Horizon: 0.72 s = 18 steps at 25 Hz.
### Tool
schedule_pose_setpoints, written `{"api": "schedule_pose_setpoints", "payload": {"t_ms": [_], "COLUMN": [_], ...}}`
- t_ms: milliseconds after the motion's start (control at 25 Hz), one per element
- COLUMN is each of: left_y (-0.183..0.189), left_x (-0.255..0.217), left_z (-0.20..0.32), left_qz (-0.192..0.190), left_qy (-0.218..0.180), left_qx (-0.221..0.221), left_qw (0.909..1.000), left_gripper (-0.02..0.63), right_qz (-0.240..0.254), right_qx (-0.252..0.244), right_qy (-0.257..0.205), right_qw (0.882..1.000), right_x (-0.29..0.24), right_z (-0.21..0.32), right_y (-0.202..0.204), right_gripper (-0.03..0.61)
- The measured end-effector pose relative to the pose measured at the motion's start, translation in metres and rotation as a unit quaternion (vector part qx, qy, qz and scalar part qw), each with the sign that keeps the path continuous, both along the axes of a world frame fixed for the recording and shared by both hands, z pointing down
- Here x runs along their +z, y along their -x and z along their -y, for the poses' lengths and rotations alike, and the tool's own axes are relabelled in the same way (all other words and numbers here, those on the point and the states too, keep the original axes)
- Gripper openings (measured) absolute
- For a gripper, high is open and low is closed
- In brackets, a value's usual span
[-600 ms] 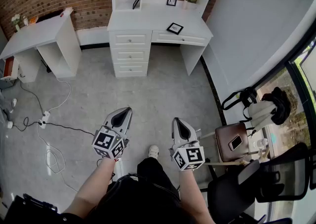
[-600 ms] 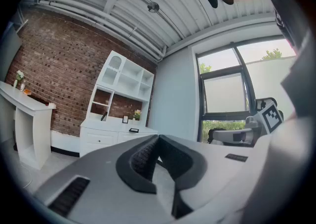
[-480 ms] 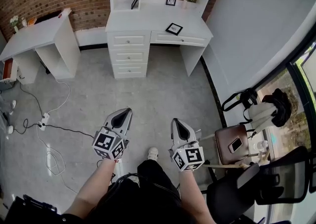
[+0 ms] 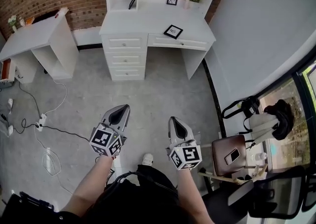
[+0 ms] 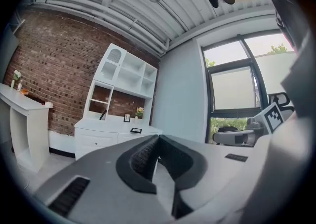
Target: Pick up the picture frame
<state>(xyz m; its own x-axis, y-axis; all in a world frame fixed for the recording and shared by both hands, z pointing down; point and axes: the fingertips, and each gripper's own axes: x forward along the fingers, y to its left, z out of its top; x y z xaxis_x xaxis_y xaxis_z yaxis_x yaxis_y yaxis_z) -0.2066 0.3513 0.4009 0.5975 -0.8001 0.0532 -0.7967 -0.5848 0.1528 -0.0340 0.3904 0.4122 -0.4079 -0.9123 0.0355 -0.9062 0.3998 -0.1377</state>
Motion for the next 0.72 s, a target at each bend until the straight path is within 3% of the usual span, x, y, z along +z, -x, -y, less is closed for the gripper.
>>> {"api": "schedule_pose_setpoints", "payload": {"t_ms": [720], "left_y": [-0.071], "left_x": [-0.001], "left_z": [0.072], "left_qz": [0.001], "left_qy": [0.004], "left_qx": [-0.021], "left_qw": [0.9998], "left_gripper": [0.005], "right_qz": [0.023], "right_qx": [-0.015], "right_qy": [0.002], "right_qw": [1.000], "right_x": [0.001], "right_z": [0.078], "right_y": [-0.077], "right_gripper": [0.003]}}
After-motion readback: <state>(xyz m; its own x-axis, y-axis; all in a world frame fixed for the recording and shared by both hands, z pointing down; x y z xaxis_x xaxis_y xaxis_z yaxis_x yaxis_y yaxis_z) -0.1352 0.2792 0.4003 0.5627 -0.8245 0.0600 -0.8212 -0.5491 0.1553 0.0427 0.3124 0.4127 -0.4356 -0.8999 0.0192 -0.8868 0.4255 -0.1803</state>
